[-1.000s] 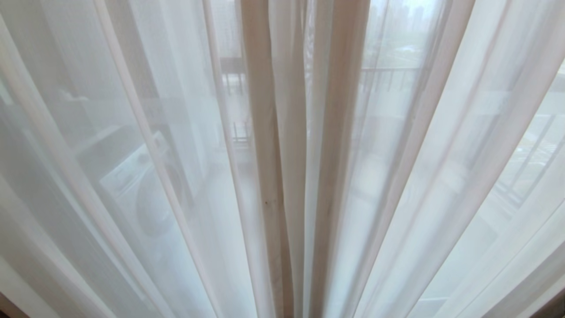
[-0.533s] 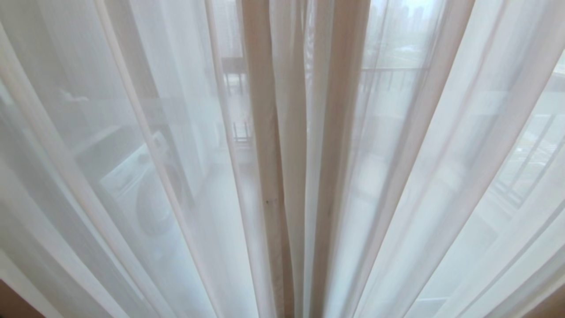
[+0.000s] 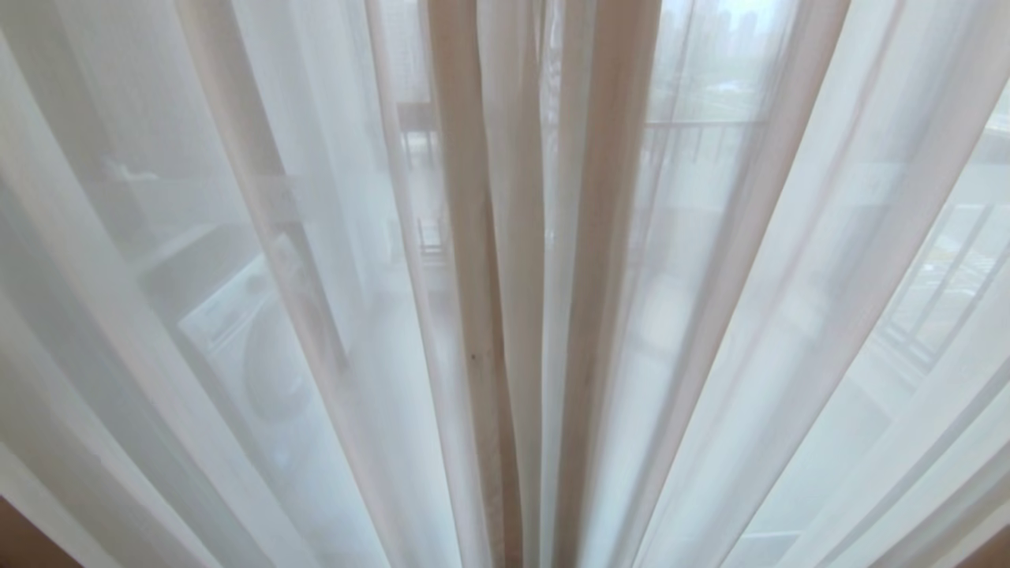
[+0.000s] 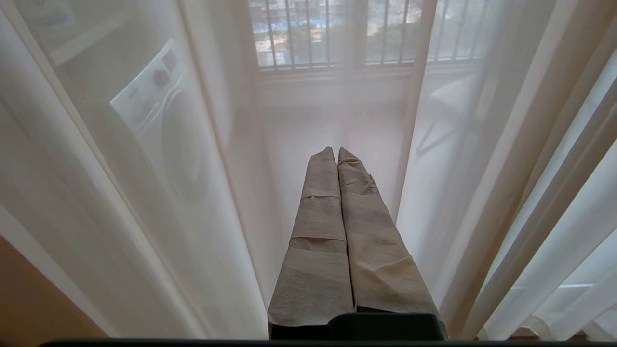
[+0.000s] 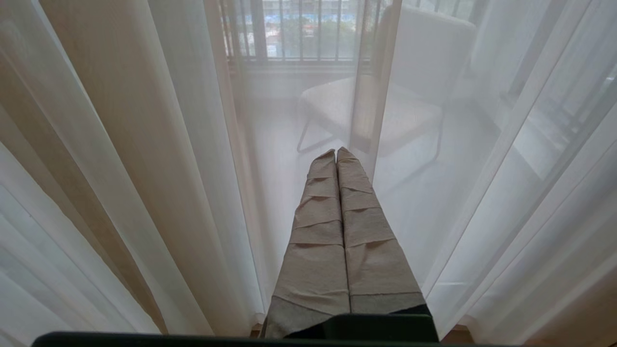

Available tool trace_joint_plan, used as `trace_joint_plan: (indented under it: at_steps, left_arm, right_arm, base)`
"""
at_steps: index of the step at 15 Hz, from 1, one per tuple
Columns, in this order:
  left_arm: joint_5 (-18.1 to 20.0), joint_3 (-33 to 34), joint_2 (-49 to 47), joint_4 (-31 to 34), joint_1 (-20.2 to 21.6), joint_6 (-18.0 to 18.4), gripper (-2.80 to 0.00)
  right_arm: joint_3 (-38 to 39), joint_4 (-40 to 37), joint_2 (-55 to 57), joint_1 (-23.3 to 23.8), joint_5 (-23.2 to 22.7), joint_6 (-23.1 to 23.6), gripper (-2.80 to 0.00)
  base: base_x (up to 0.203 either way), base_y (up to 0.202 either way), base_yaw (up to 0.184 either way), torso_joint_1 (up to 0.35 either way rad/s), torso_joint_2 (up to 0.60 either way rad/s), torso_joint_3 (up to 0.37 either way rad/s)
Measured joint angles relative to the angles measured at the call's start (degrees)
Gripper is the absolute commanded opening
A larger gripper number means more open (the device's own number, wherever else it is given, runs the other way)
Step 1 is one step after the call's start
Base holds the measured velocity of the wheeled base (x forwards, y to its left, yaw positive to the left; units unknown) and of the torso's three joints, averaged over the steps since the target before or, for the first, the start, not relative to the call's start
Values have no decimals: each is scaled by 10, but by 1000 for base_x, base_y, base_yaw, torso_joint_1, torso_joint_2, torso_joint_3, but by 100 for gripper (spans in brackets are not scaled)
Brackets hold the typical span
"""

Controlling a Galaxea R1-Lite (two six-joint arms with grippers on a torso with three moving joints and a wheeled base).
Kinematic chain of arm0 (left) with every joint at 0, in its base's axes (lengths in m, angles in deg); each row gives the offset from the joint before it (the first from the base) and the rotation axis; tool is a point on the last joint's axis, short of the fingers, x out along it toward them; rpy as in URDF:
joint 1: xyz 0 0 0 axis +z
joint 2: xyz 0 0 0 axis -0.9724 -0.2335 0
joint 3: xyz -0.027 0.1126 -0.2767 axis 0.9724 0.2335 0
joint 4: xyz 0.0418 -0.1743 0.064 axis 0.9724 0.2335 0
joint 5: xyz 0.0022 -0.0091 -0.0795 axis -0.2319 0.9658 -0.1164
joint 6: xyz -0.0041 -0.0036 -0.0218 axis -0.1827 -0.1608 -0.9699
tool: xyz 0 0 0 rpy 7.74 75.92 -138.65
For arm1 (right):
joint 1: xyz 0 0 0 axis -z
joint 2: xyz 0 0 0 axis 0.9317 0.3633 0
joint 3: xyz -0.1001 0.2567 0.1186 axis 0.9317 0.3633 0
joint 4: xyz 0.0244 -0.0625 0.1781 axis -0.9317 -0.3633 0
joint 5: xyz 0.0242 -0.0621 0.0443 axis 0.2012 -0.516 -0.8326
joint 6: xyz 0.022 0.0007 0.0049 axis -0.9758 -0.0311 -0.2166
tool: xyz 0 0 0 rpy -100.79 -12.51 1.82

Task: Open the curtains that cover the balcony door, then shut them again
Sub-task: Pull the outer curtains open on both sides, then pull the inner curtains open on both sides

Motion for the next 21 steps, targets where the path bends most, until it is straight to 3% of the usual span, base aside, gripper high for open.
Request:
trace_joint_plan:
  at_steps: [21]
  left_arm:
    - [-4,-2,0,-4,0,-25,-280]
  right_arm:
    - [0,0,0,0,0,0,-280]
  base:
    - [0,0,0,0,0,0]
